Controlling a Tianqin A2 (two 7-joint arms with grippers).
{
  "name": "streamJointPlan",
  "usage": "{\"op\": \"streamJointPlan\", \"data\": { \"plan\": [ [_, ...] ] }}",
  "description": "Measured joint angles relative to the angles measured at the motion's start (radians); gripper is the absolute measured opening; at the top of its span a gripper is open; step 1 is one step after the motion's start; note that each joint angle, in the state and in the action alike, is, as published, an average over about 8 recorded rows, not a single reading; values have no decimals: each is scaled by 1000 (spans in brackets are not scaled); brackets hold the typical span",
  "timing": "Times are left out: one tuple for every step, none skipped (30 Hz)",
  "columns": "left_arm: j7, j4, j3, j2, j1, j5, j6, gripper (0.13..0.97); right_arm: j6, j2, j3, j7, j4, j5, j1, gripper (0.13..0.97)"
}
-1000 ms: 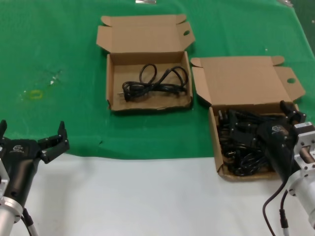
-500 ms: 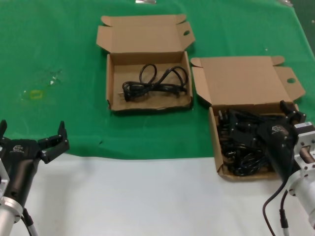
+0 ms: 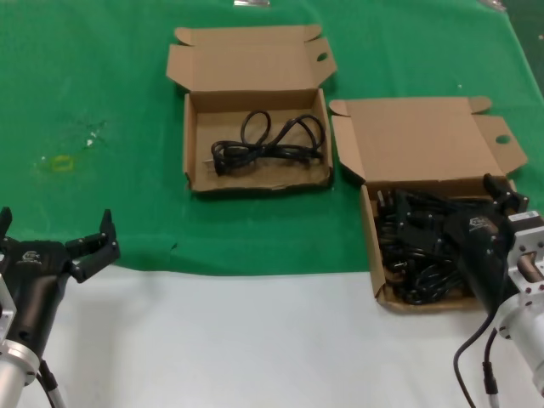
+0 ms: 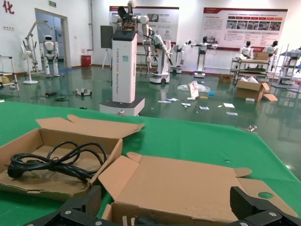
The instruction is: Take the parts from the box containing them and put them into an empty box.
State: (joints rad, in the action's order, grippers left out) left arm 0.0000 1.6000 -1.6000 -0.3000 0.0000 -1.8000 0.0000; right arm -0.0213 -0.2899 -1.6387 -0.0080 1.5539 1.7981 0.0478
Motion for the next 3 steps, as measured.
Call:
{"op": "streamJointPlan", "data": {
  "plan": [
    [0, 0, 0, 0, 0, 0, 0, 966, 0, 0, 0, 0, 0, 0, 0, 966],
    [0, 0, 0, 0, 0, 0, 0, 966, 0, 0, 0, 0, 0, 0, 0, 966],
    [0, 0, 0, 0, 0, 0, 0, 966, 0, 0, 0, 0, 0, 0, 0, 966]
  ]
}}
